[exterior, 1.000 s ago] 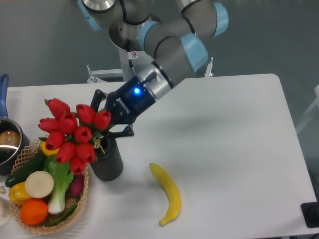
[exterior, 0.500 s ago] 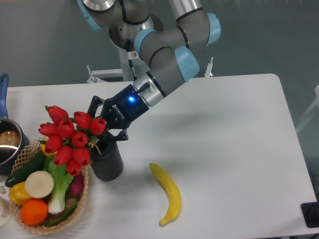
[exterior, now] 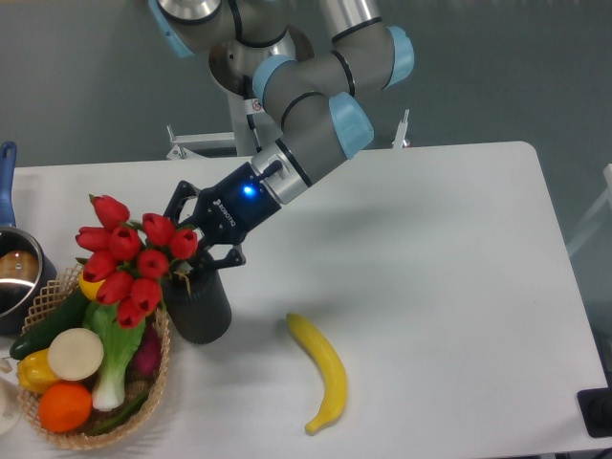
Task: Insert the flowers into the vase
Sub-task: 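Lower the tulip stems down into the black vase, then open the gripper to release the tulips in the vase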
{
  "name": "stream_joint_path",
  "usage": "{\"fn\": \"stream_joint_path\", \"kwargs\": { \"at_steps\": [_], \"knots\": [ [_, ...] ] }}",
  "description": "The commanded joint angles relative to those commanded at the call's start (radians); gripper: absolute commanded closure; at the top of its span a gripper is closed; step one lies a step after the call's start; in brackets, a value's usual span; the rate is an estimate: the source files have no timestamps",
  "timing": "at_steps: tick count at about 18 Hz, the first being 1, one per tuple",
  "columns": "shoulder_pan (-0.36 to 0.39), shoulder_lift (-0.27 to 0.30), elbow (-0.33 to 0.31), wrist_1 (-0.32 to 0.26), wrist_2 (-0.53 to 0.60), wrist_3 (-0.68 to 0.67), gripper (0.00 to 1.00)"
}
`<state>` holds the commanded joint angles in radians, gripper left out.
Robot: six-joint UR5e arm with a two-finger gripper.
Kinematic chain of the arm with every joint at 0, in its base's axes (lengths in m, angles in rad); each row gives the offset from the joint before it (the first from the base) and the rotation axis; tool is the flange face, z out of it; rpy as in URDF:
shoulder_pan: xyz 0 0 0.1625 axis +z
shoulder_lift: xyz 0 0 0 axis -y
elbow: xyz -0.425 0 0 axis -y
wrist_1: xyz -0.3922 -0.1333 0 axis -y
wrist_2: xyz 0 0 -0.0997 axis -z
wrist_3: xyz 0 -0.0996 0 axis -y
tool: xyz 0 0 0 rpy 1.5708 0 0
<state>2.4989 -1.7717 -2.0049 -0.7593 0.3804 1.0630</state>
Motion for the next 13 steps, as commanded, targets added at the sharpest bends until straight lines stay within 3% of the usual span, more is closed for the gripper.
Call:
{"fn": "stream_joint_path", "kwargs": {
  "at_steps": [2, 7, 13],
  "knots": [
    [0.005, -0.002, 0.000, 0.000, 0.003, 0.000, 0.00],
    [0.021, 0.006, -0.012, -0.002, 0.041, 0.002, 0.00],
    [0.090, 0.089, -0.028, -0.003, 0.072, 0.002, 0.00]
  ]
}}
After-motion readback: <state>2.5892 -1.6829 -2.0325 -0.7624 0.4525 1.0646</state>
